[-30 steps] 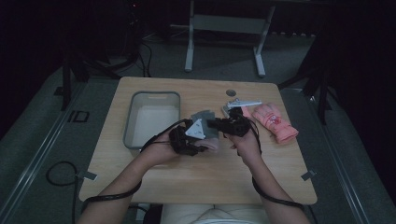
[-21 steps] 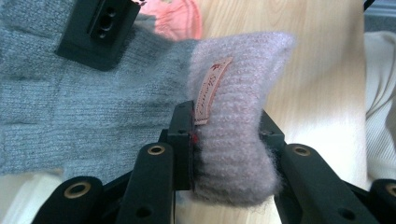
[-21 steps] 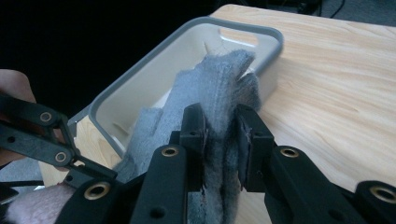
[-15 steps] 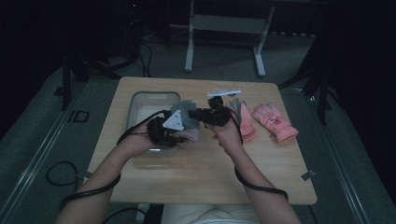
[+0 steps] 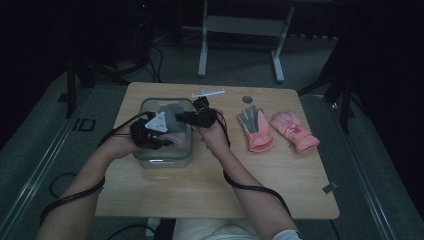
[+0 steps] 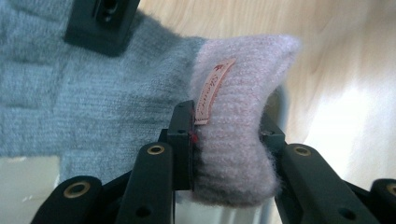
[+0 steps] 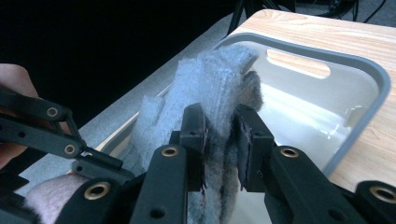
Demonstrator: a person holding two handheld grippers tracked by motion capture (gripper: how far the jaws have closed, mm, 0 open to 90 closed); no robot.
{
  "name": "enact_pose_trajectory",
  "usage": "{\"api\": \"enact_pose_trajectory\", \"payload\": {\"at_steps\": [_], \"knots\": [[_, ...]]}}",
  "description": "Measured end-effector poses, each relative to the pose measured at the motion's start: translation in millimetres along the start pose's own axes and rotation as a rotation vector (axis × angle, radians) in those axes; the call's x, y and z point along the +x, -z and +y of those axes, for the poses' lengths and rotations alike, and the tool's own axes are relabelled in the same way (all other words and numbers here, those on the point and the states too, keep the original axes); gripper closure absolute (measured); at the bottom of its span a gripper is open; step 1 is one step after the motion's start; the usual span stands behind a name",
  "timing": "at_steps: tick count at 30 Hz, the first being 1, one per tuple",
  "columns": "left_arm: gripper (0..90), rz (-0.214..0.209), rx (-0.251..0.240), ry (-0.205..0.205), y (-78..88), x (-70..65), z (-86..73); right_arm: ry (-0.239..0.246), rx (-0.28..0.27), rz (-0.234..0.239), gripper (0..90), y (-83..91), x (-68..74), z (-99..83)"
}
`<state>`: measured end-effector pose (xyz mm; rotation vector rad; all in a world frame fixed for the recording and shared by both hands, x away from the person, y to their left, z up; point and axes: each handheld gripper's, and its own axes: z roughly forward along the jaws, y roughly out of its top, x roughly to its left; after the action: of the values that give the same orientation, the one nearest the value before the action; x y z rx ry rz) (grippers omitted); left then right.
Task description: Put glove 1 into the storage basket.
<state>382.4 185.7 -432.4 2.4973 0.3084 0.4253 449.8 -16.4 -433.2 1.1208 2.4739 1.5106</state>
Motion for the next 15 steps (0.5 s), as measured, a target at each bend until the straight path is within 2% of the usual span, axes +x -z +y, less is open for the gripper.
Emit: {"api": "enact_pose_trajectory", "payload": {"at_steps": [3,8,13,15], "knots": [[66.7,-0.025,0.023,0.01,-8.2,8.6,-10.1,0.009,0.024,-0.011,75.0,-15.4,-2.4,-3.1],[66.5,-0.072,0.054,0.041,-25.2,21.3,-20.1,-0.026,0.066,-0.021,74.9,-35.6,-13.7,-10.4],[66.6,-0.089,0.137,0.022,-44.5,29.4,-26.5,-0.032,0.123,-0.056,74.5,-56.3,-20.7,-12.5],[66.6,-0.085,0.159,0.002,-49.4,30.4,-25.9,-0.014,0.141,-0.08,74.1,-61.6,-21.0,-13.0]]}}
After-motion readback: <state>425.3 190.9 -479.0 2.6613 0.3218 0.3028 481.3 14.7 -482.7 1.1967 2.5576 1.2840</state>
